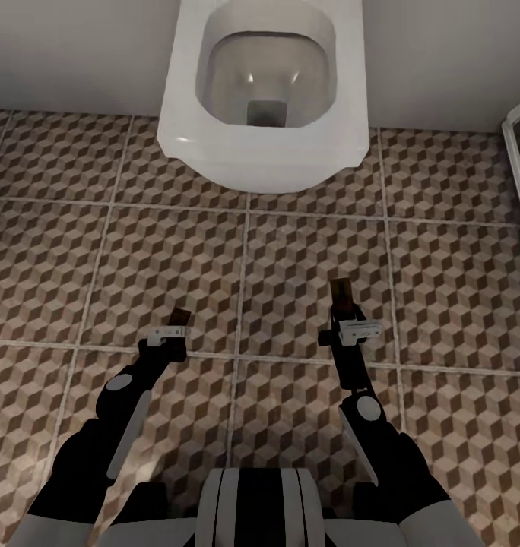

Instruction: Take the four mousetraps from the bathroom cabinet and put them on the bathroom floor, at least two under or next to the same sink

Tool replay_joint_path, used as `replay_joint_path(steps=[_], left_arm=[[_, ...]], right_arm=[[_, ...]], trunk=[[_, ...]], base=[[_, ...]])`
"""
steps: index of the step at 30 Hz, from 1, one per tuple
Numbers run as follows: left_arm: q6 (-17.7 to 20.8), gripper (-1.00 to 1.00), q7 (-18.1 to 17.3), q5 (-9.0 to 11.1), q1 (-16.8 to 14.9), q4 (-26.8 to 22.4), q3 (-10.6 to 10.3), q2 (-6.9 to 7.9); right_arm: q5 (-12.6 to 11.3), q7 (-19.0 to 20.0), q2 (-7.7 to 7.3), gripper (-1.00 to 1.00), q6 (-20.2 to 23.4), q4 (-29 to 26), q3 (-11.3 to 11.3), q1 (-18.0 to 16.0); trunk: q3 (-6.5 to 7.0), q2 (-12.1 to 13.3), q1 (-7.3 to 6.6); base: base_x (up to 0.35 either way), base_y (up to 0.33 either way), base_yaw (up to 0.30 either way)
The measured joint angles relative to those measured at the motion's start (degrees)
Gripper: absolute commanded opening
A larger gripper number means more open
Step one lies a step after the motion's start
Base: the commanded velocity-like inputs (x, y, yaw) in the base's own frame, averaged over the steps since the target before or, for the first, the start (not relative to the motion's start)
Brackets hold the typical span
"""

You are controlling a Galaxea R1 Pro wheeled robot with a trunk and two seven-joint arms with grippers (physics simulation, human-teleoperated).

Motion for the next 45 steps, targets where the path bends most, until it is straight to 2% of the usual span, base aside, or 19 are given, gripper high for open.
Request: replay_joint_path(steps=[45], left_arm=[[0.0, -1.00, 0.0, -0.1, 0.0, -1.5, 0.0, -0.07]], right_arm=[[0.1, -0.1, -0.02, -1.00, 0.1, 0.0, 0.0, 0.0]], trunk=[[0.00, 0.0, 0.00]], base=[[0.001, 0.000, 0.007]])
